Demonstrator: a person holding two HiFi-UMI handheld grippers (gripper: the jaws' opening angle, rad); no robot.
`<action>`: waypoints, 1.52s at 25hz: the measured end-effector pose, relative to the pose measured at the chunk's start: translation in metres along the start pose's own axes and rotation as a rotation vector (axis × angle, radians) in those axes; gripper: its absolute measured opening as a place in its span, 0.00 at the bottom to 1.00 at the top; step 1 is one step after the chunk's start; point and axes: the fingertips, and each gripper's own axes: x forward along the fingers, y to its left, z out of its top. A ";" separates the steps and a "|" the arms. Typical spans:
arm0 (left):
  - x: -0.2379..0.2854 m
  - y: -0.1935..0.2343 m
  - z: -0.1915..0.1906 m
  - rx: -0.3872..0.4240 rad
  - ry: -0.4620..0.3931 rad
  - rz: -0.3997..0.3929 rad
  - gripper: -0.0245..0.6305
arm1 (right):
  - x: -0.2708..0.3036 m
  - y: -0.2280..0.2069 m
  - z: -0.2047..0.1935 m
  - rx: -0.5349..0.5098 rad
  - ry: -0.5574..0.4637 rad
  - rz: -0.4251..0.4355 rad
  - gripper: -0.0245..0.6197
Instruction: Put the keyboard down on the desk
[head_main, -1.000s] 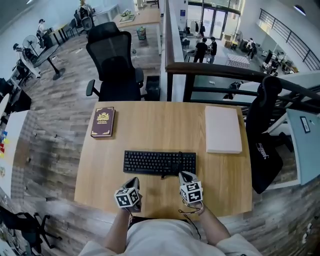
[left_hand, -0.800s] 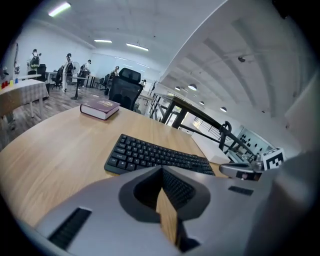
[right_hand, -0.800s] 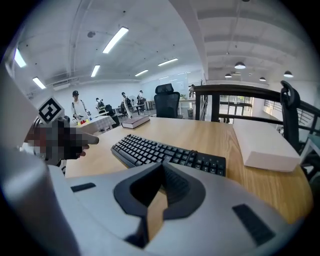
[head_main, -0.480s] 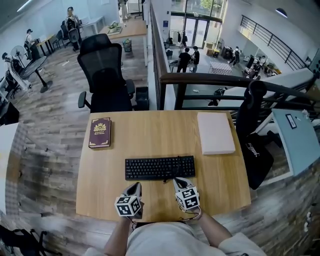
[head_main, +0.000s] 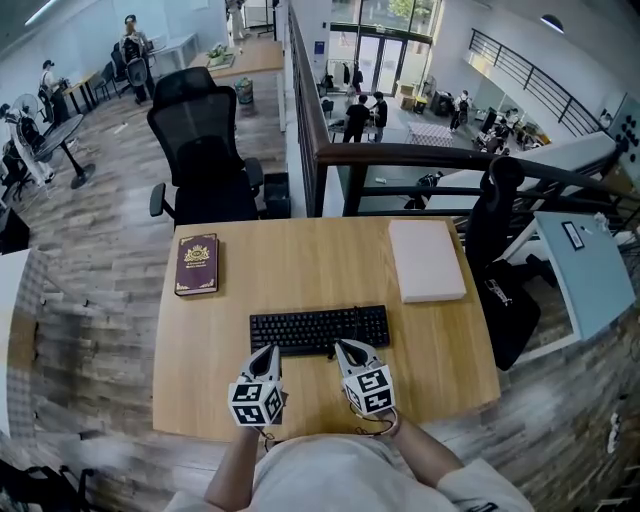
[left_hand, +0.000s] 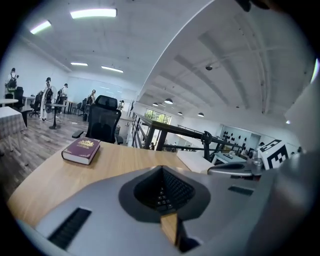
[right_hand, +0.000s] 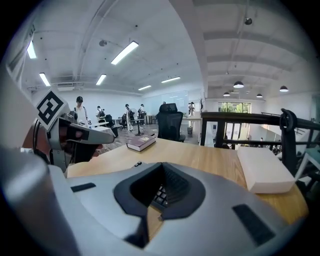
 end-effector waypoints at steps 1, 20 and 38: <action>0.000 -0.001 0.006 0.013 -0.011 -0.003 0.05 | 0.000 0.000 0.006 -0.005 -0.013 -0.004 0.04; -0.022 -0.027 0.133 0.068 -0.276 -0.067 0.05 | -0.042 -0.026 0.152 -0.072 -0.328 -0.121 0.04; -0.026 -0.019 0.141 0.136 -0.294 -0.015 0.05 | -0.057 -0.040 0.162 -0.060 -0.364 -0.168 0.04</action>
